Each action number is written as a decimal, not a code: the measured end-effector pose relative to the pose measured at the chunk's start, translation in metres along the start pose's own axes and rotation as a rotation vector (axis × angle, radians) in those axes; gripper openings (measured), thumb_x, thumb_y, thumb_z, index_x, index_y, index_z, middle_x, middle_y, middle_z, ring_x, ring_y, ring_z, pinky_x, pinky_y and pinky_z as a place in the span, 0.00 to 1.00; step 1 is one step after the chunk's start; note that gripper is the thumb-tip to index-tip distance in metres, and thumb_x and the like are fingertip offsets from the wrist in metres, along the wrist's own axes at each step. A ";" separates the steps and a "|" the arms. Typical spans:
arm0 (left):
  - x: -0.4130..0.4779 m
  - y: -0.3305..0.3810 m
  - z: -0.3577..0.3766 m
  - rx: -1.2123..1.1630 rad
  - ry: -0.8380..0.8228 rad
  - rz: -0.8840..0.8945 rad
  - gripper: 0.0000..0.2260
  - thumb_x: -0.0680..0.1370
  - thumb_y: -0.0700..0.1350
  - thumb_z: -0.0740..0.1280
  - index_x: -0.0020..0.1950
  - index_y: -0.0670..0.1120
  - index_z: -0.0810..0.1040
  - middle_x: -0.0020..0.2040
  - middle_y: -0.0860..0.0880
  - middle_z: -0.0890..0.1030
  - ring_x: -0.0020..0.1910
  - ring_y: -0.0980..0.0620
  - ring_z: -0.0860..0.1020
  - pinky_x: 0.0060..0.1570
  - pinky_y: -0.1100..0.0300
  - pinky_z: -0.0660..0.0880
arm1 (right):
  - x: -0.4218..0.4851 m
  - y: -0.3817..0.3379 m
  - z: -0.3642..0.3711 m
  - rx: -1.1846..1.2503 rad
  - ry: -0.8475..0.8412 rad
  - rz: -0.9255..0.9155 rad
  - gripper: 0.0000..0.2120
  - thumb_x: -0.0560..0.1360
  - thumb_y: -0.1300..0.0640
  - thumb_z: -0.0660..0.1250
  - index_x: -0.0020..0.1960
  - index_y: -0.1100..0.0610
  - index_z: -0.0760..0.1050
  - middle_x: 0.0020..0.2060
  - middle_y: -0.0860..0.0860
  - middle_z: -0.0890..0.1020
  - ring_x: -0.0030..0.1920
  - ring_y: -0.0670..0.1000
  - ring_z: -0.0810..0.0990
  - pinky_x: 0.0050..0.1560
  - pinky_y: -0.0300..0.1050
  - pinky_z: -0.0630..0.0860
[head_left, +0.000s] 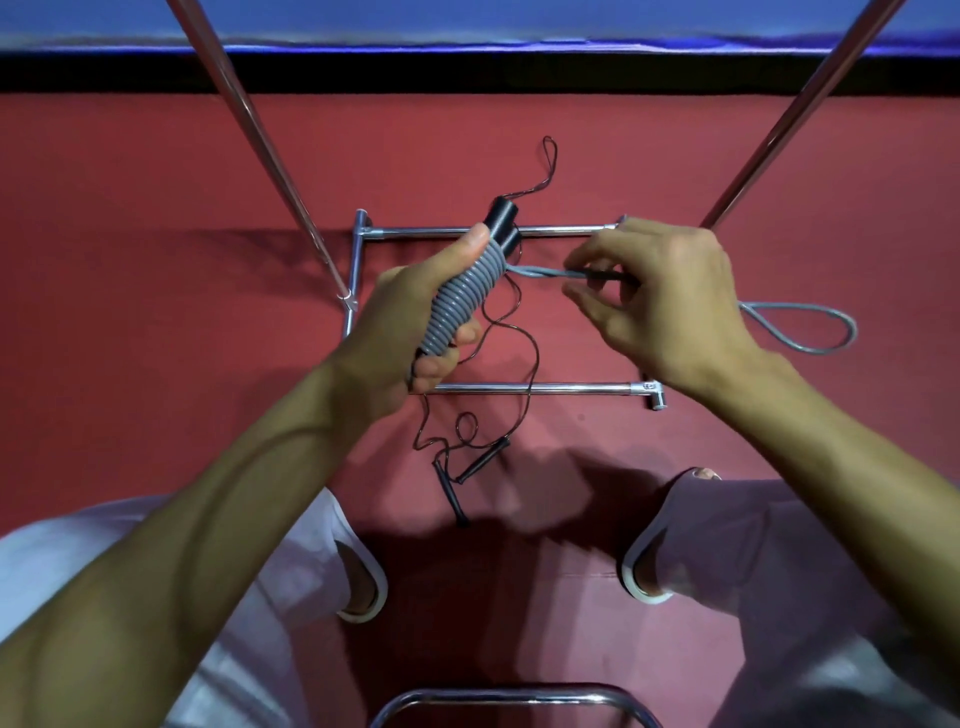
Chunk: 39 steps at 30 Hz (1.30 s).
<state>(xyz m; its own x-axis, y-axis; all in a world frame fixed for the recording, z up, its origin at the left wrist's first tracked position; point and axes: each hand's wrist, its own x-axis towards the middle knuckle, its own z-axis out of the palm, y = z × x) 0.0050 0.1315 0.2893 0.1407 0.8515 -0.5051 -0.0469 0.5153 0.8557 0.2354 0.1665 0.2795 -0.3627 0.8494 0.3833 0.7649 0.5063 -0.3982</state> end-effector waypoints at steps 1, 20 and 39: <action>0.001 0.001 -0.003 -0.037 -0.045 -0.041 0.21 0.76 0.69 0.66 0.47 0.51 0.75 0.31 0.47 0.70 0.17 0.55 0.60 0.21 0.70 0.57 | 0.001 0.003 -0.001 -0.004 0.002 -0.040 0.05 0.73 0.53 0.74 0.48 0.52 0.84 0.39 0.46 0.84 0.35 0.47 0.76 0.38 0.52 0.78; 0.004 0.003 -0.004 0.101 0.073 -0.009 0.22 0.74 0.68 0.70 0.46 0.49 0.78 0.31 0.45 0.73 0.20 0.54 0.60 0.24 0.68 0.57 | 0.012 0.002 -0.015 0.010 -0.337 0.010 0.04 0.77 0.53 0.74 0.50 0.51 0.85 0.23 0.43 0.70 0.26 0.44 0.69 0.37 0.48 0.75; 0.025 -0.033 0.013 1.347 0.273 0.524 0.22 0.76 0.70 0.64 0.64 0.60 0.76 0.49 0.52 0.84 0.49 0.43 0.81 0.42 0.54 0.73 | 0.006 -0.010 0.019 0.956 -0.757 1.131 0.21 0.86 0.51 0.57 0.35 0.55 0.68 0.28 0.48 0.64 0.22 0.43 0.57 0.19 0.34 0.48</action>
<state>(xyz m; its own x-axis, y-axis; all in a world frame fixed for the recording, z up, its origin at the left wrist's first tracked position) 0.0233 0.1345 0.2498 0.2047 0.9787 0.0147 0.9255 -0.1984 0.3226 0.2153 0.1690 0.2697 -0.2661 0.5572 -0.7866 0.3270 -0.7154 -0.6175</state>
